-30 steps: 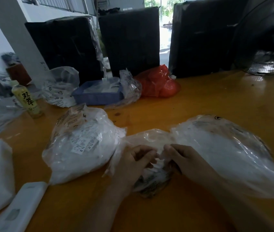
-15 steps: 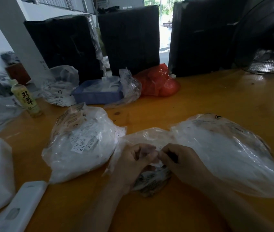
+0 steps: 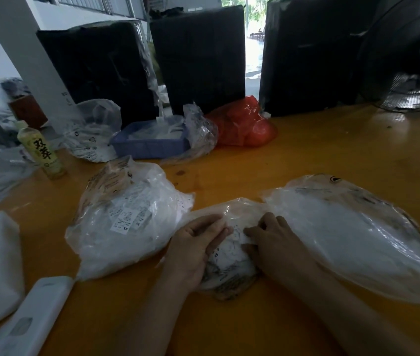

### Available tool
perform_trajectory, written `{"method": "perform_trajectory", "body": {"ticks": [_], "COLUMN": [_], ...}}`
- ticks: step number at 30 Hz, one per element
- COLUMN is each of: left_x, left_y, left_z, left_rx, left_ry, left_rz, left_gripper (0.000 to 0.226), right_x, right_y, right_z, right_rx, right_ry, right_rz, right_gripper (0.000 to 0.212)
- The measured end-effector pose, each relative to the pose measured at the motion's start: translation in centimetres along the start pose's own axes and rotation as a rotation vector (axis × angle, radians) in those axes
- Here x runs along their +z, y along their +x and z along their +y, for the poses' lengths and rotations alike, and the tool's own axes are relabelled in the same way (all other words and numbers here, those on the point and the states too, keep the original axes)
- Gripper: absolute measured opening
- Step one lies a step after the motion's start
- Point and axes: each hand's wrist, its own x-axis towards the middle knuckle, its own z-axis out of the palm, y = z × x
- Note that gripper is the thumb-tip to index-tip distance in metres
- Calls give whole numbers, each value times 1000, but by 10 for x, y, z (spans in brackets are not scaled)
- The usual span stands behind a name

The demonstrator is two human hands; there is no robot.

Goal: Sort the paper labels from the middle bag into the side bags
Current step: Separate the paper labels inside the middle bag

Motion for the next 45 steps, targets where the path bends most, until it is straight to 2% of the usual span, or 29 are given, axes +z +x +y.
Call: {"method": "perform_trajectory", "body": {"ticks": [4,9,16,19,25,28,34,40,45], "left_x": [0,1,1,0,-1,-1,1,1,1], "left_y": [-3,-3,-2,-2,-2,-2,0,0,-1], "left_z": [2,4,2,2,2,3,2,1,0], "left_rx": [-9,-21,35,30,-33,-25,-46,-30,3], "left_ry": [53,39,63,71,23,32,-19,-26,100], "left_rz": [-8,17,39,44,28,31,74,70,75], "left_gripper": [21,15,32,32,22,19,50,36,34], "right_x": [-7,-20,-23,-28,-32,-29,-28,-29,-27], "right_y": [0,-7,-10,-11,-8,-8,-10,-12,-13], "right_z": [2,4,4,3,3,7,3,-3,-5], "right_rx": [13,61,94,89,143,190,106,78,33], "right_ry": [125,385,650,751,909,965,897,767,678], "right_rz": [52,97,115,95,196,223,233,253,221], "right_gripper": [35,35,39,41,13,20,17,20,20]}}
